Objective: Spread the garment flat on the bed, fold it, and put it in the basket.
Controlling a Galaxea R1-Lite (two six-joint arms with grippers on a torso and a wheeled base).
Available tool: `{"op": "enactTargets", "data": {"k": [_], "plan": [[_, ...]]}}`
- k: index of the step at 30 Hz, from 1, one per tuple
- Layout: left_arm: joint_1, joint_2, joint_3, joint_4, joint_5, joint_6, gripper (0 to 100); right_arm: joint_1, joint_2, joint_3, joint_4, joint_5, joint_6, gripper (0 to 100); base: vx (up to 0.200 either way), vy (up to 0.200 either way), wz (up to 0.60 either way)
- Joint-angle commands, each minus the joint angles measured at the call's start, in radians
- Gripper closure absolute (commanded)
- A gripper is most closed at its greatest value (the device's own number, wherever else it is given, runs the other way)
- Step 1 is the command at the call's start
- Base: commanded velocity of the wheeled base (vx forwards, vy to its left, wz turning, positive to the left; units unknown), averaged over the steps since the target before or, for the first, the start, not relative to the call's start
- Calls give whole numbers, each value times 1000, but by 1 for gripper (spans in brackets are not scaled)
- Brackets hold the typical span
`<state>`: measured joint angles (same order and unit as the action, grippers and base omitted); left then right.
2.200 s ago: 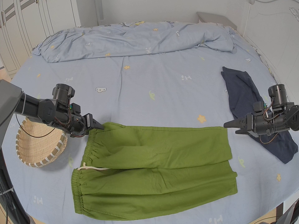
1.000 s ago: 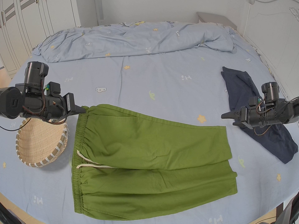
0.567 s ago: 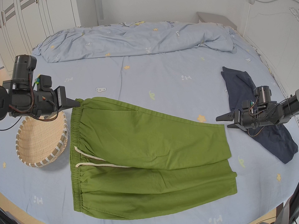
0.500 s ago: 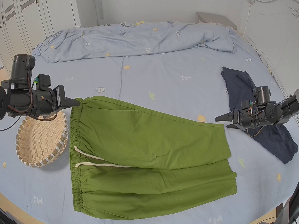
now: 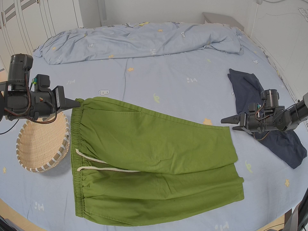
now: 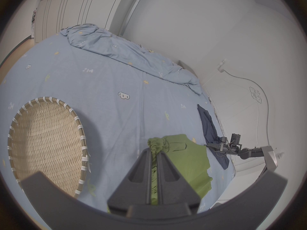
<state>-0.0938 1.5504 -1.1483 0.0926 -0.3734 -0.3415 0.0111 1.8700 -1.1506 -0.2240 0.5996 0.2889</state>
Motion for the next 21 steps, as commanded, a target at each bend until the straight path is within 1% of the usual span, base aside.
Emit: {"op": "enactTargets", "data": {"k": [1, 5, 6, 8, 21], "plan": [[0, -1, -1, -1, -1, -1, 100, 23, -58, 32, -1, 0, -1, 0, 0, 0, 0], [-1, -3, 1, -1, -1, -1, 100, 35, -92, 52, -1, 0, -2, 0, 0, 0, 0], [-1, -4, 1, -1, -1, -1, 100, 53, -112, 62, -1, 0, -1, 0, 0, 0, 0], [-1, -3, -1, -1, 1, 1, 100, 63, -120, 71, -1, 0, -2, 0, 0, 0, 0], [-1, -3, -1, -1, -1, -1, 100, 61, -63, 65, -20, -6, -11, 0, 0, 0, 0]]}}
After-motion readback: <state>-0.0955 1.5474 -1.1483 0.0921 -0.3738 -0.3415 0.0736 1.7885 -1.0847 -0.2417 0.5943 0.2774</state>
